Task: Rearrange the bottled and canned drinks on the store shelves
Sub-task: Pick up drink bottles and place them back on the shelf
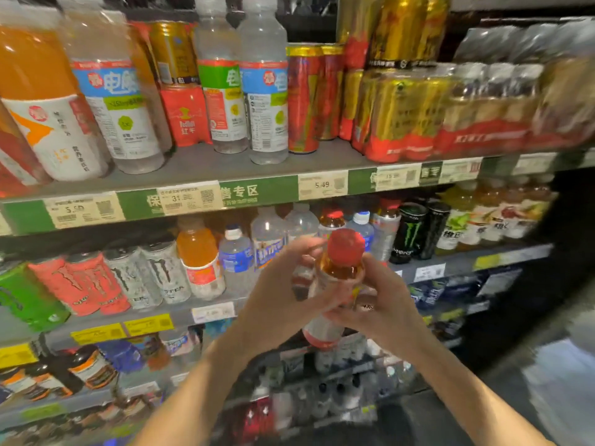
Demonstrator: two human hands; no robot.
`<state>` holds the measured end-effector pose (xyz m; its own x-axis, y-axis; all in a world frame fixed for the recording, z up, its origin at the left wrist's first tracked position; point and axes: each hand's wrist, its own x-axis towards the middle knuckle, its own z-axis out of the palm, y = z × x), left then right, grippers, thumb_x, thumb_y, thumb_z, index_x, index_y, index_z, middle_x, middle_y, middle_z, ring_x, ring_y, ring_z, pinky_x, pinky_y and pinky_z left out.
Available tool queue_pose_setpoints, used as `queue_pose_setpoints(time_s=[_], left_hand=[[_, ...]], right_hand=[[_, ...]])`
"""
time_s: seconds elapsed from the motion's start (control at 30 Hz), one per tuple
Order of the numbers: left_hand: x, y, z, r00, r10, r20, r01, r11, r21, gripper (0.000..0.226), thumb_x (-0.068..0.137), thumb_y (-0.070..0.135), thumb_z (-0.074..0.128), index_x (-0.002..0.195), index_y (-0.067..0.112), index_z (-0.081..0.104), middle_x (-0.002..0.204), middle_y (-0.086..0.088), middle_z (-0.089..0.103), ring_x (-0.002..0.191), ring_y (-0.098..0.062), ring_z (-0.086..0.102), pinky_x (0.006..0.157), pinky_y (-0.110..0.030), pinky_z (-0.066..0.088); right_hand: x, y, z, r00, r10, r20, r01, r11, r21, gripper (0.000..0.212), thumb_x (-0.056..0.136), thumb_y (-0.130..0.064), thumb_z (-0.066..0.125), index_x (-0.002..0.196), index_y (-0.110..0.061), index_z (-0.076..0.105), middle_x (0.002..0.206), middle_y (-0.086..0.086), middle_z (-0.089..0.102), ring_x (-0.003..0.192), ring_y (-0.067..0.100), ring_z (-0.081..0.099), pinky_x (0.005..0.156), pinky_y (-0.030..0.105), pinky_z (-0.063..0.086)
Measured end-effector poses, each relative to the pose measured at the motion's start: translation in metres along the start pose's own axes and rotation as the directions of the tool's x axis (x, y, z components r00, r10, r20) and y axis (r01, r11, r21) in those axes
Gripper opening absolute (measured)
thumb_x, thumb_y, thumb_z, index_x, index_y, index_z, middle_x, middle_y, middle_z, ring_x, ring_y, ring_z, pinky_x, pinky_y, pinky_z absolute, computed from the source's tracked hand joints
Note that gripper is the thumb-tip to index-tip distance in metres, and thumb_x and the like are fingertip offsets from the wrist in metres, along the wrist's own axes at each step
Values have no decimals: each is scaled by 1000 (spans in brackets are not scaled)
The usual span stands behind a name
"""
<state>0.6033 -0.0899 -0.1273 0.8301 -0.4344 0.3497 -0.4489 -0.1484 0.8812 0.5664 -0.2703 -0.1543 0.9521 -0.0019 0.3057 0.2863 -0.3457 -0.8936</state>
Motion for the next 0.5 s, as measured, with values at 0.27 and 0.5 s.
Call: queue_pose_setpoints(time_s=[0.27,0.5], left_hand=[[26,7,93,995,-29,-99,28,1000,-10,44,73,41,82,114,41,66,110,16,68,102,-10,65,84,-29,56],[34,15,139,973,-117,-201,106,992,-66,43,73,31,84,112,32,68,108,7,67,101,-4,65,76,-14,51]], right_hand=[[7,34,-90,992,-73,98,64,994,89,66,68,-21,88,126,-23,56,107,-1,74,102,22,70,71,42,62],[17,67,-127,974,-118,191,79,977,197,75,71,-27,90,135,-19,51,112,7,72,106,31,69,79,64,56]])
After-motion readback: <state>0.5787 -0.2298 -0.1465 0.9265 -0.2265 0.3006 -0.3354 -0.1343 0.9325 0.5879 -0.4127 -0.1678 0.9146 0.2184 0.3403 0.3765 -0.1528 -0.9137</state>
